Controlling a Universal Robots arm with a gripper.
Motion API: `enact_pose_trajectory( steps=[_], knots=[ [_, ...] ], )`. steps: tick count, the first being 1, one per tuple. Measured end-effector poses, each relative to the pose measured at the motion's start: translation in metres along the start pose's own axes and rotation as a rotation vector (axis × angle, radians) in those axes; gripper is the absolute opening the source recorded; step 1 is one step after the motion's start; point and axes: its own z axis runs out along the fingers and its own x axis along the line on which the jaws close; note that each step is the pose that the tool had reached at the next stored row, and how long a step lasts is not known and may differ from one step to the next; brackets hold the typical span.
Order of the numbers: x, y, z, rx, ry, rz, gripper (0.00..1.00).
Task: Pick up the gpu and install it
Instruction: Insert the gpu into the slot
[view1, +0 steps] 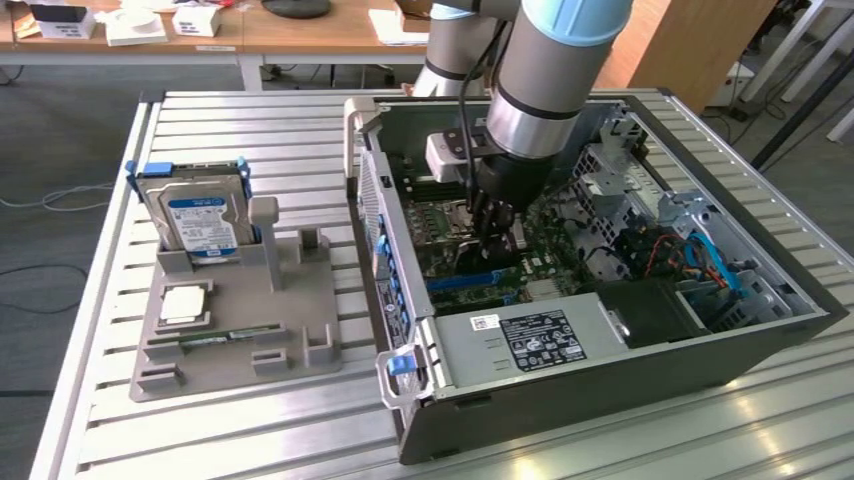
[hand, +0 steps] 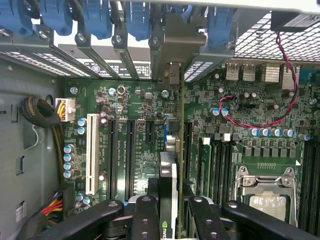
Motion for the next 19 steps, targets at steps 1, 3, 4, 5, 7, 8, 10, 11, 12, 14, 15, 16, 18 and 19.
enact_pose_trajectory(
  steps=[1, 3, 4, 5, 7, 8, 10, 11, 12, 14, 15, 16, 18, 19],
  knots=[
    [0.0, 0.0001, 0.0, 0.0002, 0.0001, 0.0, 0.27],
    [0.0001, 0.0004, 0.0004, 0.0003, 0.0002, 0.0, 0.27],
    [0.0001, 0.0004, 0.0007, 0.0004, 0.0002, 0.0, 0.27],
    [0.0001, 0.0004, 0.0013, 0.0006, 0.0, 0.0, 0.27],
    [0.0001, 0.0004, 0.0025, 0.0013, 0.0, 0.0, 0.27],
    [0.0002, 0.0004, 0.0028, 0.0015, 0.0001, 0.0, 0.27],
    [0.0002, 0.0004, 0.0028, 0.0016, 0.0003, 0.0, 0.27],
    [0.0002, 0.0004, 0.0029, 0.0016, 0.0002, 0.0, 0.27],
    [0.0002, 0.0004, 0.003, 0.0017, 0.0001, 0.0, 0.27],
    [0.0001, 0.0004, 0.0042, 0.0022, -0.0003, 0.0, 0.27],
    [0.0002, 0.0004, 0.0047, 0.0023, 0.0, 0.0, 0.27],
    [0.0002, 0.0004, 0.0047, 0.0022, 0.0002, 0.0, 0.27],
    [0.0002, 0.0004, 0.0047, 0.0021, 0.0002, 0.0, 0.27],
    [0.0002, 0.0005, 0.0048, 0.0022, 0.0002, 0.0, 0.27]
  ],
)
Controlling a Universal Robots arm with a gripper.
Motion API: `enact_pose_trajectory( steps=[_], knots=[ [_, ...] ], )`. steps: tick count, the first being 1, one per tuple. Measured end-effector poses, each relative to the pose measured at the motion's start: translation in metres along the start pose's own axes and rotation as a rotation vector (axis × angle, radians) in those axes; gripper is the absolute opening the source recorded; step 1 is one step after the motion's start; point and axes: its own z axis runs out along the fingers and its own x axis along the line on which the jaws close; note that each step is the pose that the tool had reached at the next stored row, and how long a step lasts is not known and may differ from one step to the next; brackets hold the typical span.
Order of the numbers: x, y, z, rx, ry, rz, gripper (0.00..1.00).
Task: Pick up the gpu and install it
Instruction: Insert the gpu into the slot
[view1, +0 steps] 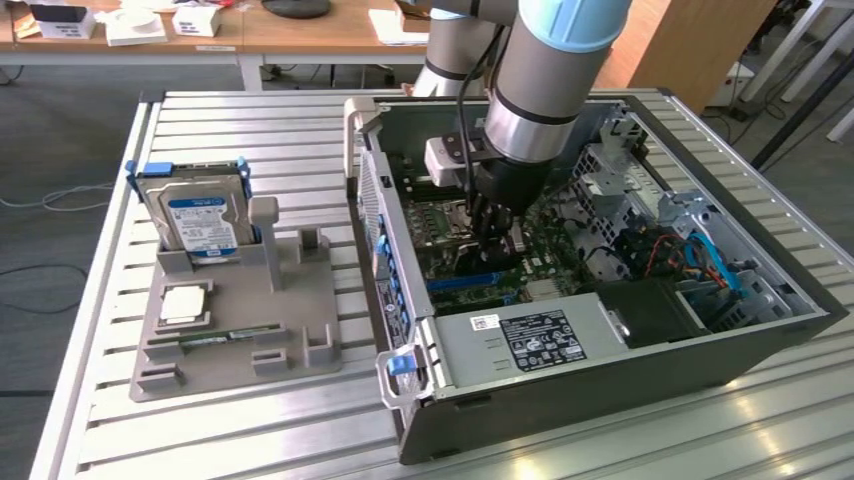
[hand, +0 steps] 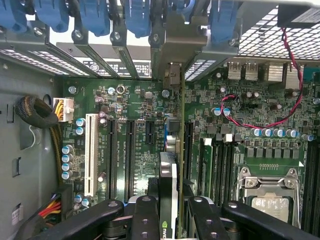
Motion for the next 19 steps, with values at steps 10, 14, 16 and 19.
enact_pose_trajectory(
  steps=[10, 14, 16, 19],
  knots=[
    [0.0, 0.0, 0.0001, 0.0001, -0.0001, 0.0, 0.27],
    [0.0004, 0.0, 0.0001, 0.0002, -0.0019, 0.0, 0.27],
    [0.0006, 0.0, 0.0001, 0.0002, -0.0033, 0.0, 0.27],
    [0.0015, 0.0, 0.0001, 0.0001, -0.0052, 0.0, 0.27]
  ],
)
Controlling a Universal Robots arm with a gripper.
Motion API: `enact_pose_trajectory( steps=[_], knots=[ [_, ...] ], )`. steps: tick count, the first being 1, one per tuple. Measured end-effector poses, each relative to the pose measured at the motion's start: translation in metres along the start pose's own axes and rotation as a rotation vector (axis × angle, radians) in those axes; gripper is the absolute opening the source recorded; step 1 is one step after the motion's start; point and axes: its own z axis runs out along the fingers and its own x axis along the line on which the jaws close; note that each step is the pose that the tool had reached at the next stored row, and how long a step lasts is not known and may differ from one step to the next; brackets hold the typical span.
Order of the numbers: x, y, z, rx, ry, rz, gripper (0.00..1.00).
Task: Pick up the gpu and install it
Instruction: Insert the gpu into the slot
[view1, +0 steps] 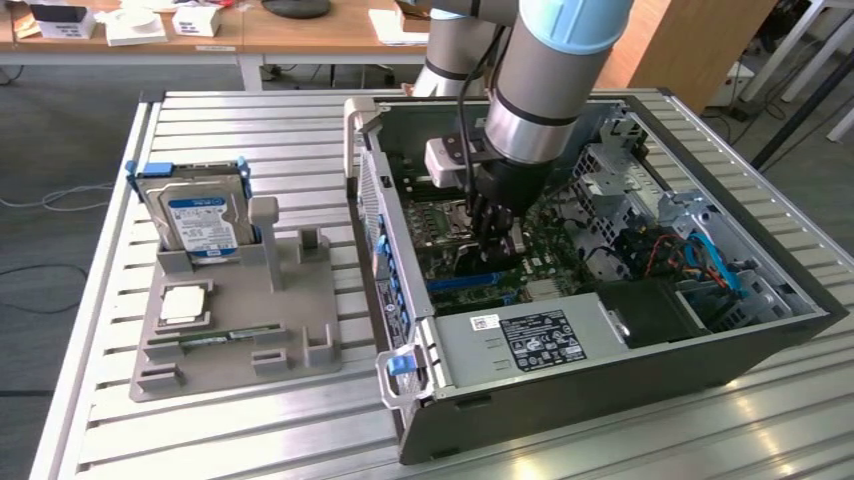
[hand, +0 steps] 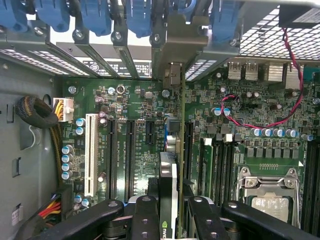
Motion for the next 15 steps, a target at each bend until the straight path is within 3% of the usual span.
enact_pose_trajectory(
  steps=[15],
  knots=[
    [0.0008, 0.0, 0.0, 0.0003, -0.0009, 0.01, 0.27]
  ],
)
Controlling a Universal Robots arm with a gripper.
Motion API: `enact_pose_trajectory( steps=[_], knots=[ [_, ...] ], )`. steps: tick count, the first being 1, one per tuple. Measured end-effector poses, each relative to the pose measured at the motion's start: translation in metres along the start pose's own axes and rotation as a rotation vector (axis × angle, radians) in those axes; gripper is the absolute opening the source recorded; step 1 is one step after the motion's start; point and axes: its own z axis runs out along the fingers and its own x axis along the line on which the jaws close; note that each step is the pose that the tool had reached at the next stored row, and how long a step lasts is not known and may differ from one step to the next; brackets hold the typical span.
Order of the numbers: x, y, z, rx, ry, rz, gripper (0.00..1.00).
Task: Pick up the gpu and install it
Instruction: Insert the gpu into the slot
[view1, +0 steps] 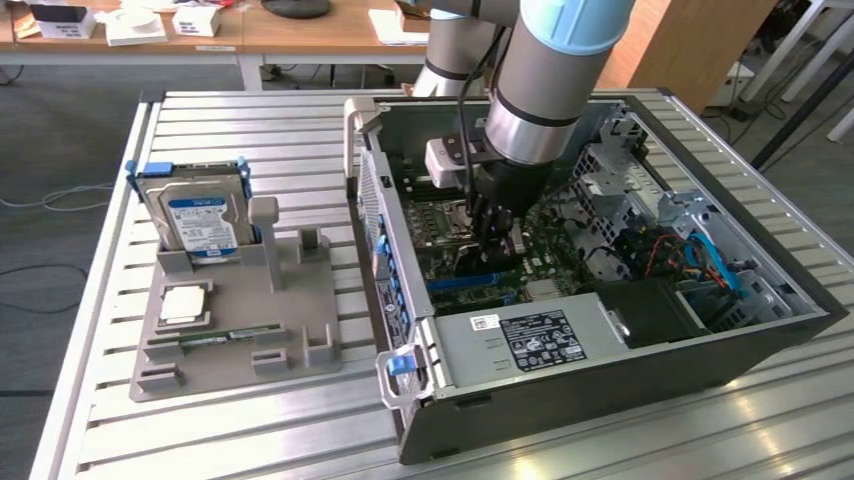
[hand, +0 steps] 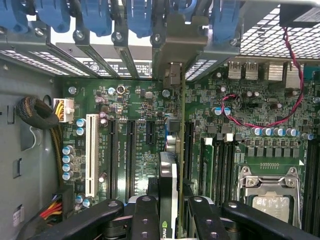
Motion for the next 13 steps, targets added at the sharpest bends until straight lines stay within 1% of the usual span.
enact_pose_trajectory(
  steps=[6, 13],
  knots=[
    [0.0, 0.0, 0.0, 0.0004, -0.0005, 0.013, 0.27],
    [0.0001, -0.0004, 0.0, 0.0002, -0.0005, 0.013, 0.27]
  ],
)
